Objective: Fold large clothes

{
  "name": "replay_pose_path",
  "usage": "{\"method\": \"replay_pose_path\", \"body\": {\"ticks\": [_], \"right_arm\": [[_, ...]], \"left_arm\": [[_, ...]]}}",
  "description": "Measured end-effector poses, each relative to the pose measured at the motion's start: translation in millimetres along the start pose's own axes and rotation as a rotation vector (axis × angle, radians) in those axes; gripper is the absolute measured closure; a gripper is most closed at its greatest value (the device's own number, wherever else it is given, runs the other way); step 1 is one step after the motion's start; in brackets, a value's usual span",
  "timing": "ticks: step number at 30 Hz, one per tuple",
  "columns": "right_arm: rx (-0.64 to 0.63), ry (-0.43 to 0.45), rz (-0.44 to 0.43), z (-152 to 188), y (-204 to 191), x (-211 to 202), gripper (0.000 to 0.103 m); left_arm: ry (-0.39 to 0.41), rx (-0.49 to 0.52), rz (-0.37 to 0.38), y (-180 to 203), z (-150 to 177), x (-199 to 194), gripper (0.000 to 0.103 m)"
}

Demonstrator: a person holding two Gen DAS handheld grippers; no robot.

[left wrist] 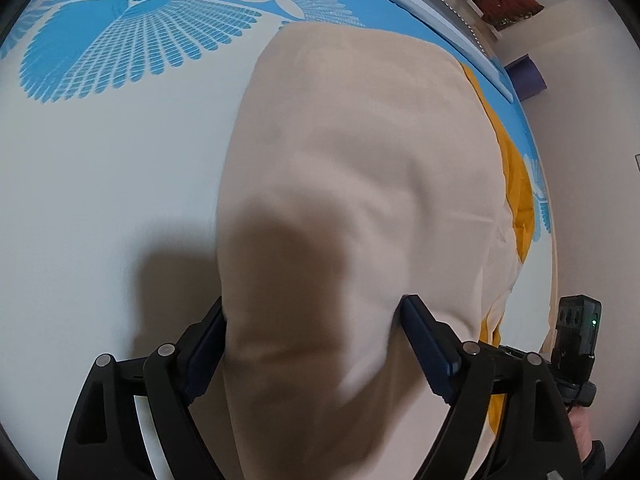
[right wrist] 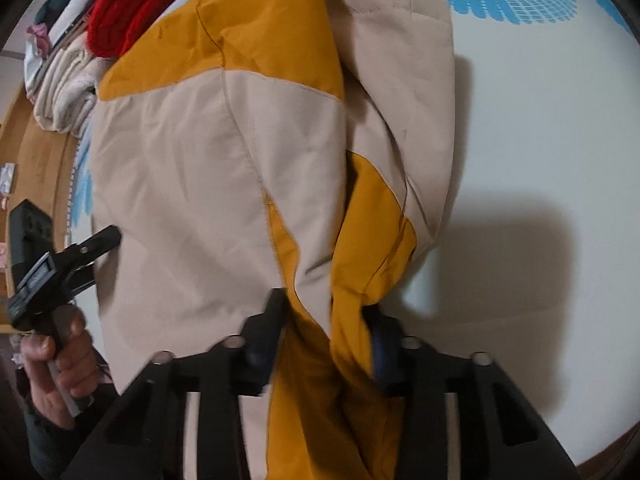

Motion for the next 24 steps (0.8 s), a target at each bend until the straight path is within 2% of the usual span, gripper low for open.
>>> {"method": "replay_pose_path", "body": {"ticks": [6,8,12,16,18,20,22,24], "right_arm": [[-0.016,0.068,-0.012,-9,-16,-5,0.080],[-0.013,0.106,-0.028,-24,-23,-2,0.082],[-0.035,0.214,-0.055,-57,-55,-5,0.087],[-0.072,0.300,-0.082,-84,-85,-11,0.088],[-0.073,0.298,-0.043,-87,-87,-10,0.084],[-0.062,0.292,-0.006,-84,-85,-7,0.079],[-0.066,0.282,0.023,-79,-73,-11,0.076],[-0.054,0.283,0.036,-73,-68,-17,0.068]], "left_arm": [[0.102,0.020,0.020,-8,-33,-12,0.035],[0.123,0.025,-0.002,-13,-47,-17,0.035],[0.172,-0.045,-0.013,-38,-74,-28,0.036],[0.201,-0.052,-0.046,-56,-92,-36,0.037],[0.253,-0.036,-0.082,-63,-96,-54,0.037],[0.275,-0.040,-0.080,-71,-91,-71,0.037],[0.240,-0.012,-0.058,-65,-83,-80,0.037],[0.182,0.085,-0.056,-50,-68,-81,0.036]]}}
Point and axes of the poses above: each gripper's, at about its wrist camera, not at the fingertips, and x roughly the way its jaws point, y to its right, z to its underside, the point moved 4 cm from there along x, roughly the way its jaws point, and after that the axes turned 6 degrees about x, right-handed, at the moved point
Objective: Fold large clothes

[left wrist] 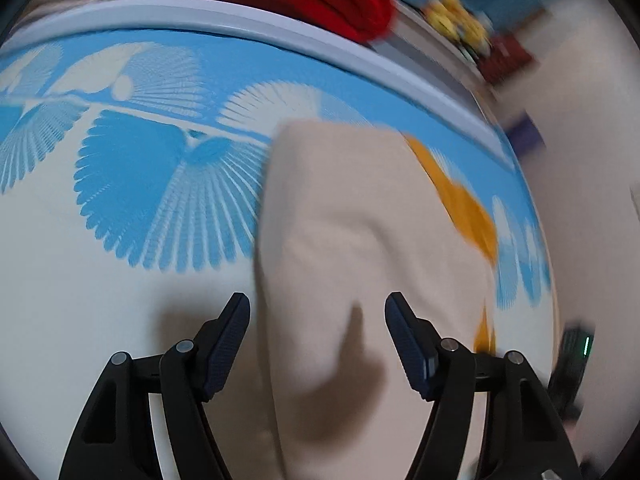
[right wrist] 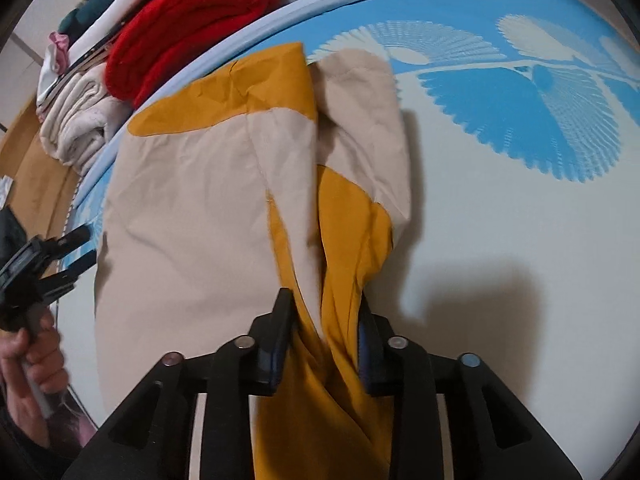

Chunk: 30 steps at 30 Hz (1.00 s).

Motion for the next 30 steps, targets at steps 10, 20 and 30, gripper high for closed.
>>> {"method": "replay_pose_path", "body": {"ticks": [10,20,30], "right_arm": [[-0.060,-0.124,0.021,59,33,-24,0.050],[-0.136,-0.224,0.024,93,42,-23,0.055],[-0.081,-0.183,0.321,120,66,-53,0.054]], "left_arm": [[-0.259,0.083,0.081,-5,108,24,0.027],[-0.221,0.109,0.042,-1,111,9,0.045],[-0.126,0.218,-0.307,29,150,-43,0.023]]}}
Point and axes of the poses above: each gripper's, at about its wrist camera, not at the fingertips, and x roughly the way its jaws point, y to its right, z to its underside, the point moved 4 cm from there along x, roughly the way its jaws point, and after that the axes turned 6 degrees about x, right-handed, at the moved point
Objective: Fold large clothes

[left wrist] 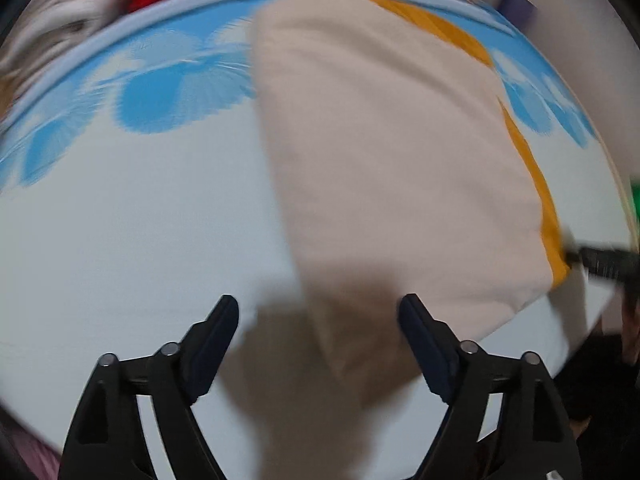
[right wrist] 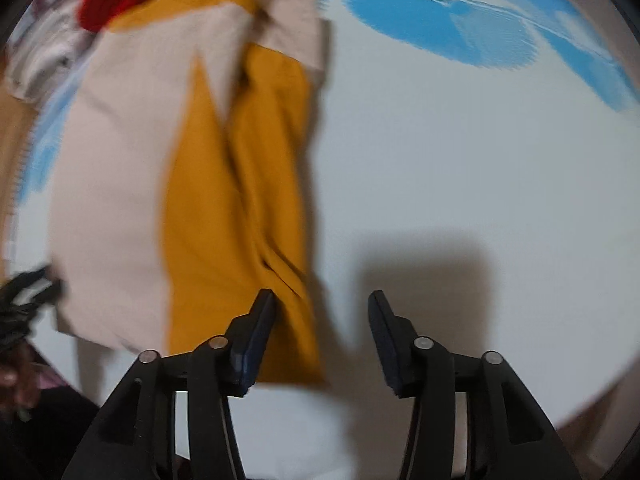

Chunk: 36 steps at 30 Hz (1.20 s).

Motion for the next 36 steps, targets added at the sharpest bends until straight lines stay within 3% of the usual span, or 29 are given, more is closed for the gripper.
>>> {"method": "replay_pose_path", "body": {"ticks": [3,4,6,7,10,12,13,14,17,20,24,36], "right_arm": [[-0.045,0.049,0.261,21,14,-12,0.054],[-0.012,0.101,0.272,27,19,-25,0.054],[0.064,0.243,0.166,34,18,-62,0.054],[0.064,0.364,0.105,43,11,-92,0.054],[-0.013,0.591,0.052,77,-14,-149,0.047],[-0.055,0.692,0.017,107,-32,-178,0.028],[-0.063,0.725,0.011,119,-38,-187,0.024],[-0.067,0.740,0.013,127,-46,-192,0.019],[-0.068,0.737,0.001,158,-68,-198,0.018],[-0.064,0.715,-0.008,173,-73,-194,0.018],[-0.103,0.713,-0.001,173,-86,-187,0.018],[-0.123,0.706,-0.004,163,-98,-171,0.018]], "left_arm": [[0.093,-0.031,-0.084,3,14,-37,0.021],[0.137,-0.033,-0.116,7,21,-52,0.020],[0.221,-0.037,-0.155,14,38,-83,0.012],[0.253,-0.040,-0.164,19,42,-96,0.010],[0.330,-0.057,-0.153,31,65,-129,0.001],[0.348,-0.069,-0.117,44,82,-141,0.001],[0.352,-0.077,-0.101,50,84,-141,0.001],[0.360,-0.087,-0.091,54,89,-143,0.001],[0.391,-0.118,-0.090,67,101,-144,0.001],[0.362,-0.124,-0.083,72,104,-133,0.001],[0.383,-0.110,-0.111,77,102,-131,0.001],[0.397,-0.143,-0.074,79,97,-123,0.001]]}}
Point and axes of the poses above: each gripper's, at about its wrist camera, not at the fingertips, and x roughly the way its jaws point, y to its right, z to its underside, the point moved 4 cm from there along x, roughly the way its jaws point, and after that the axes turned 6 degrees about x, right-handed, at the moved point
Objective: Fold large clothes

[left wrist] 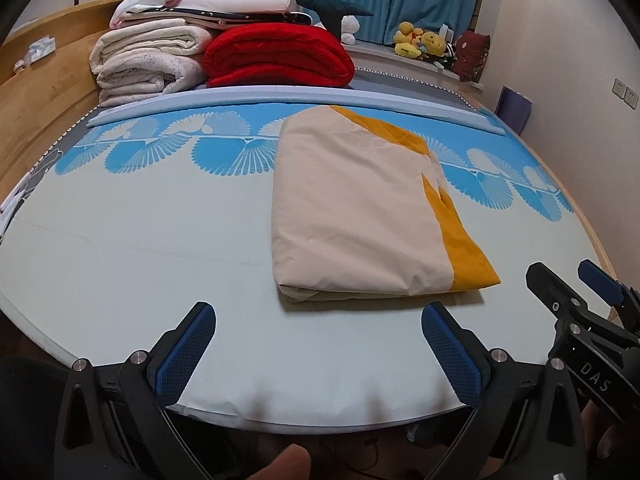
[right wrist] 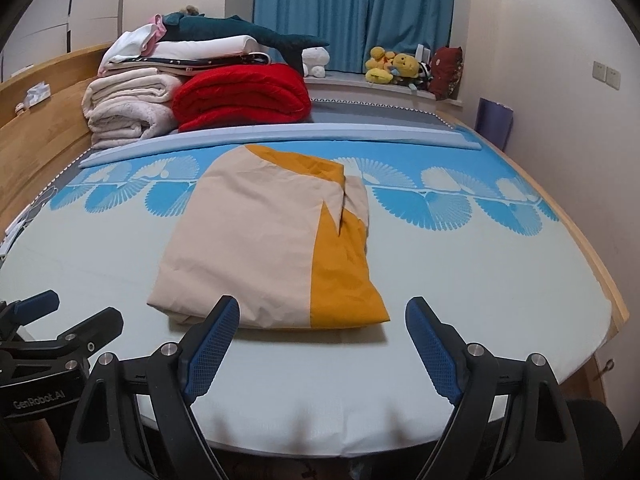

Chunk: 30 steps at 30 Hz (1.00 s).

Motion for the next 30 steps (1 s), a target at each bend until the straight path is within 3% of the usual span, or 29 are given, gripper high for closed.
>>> {"method": "replay_pose_path", "body": {"ticks": [30], "right_arm": [[-0.031,0.023,-0.017,-1,-8,2,0.018]], "left_arm": [[0.023,0.012,0.001,9,-3,0,0.001]]}}
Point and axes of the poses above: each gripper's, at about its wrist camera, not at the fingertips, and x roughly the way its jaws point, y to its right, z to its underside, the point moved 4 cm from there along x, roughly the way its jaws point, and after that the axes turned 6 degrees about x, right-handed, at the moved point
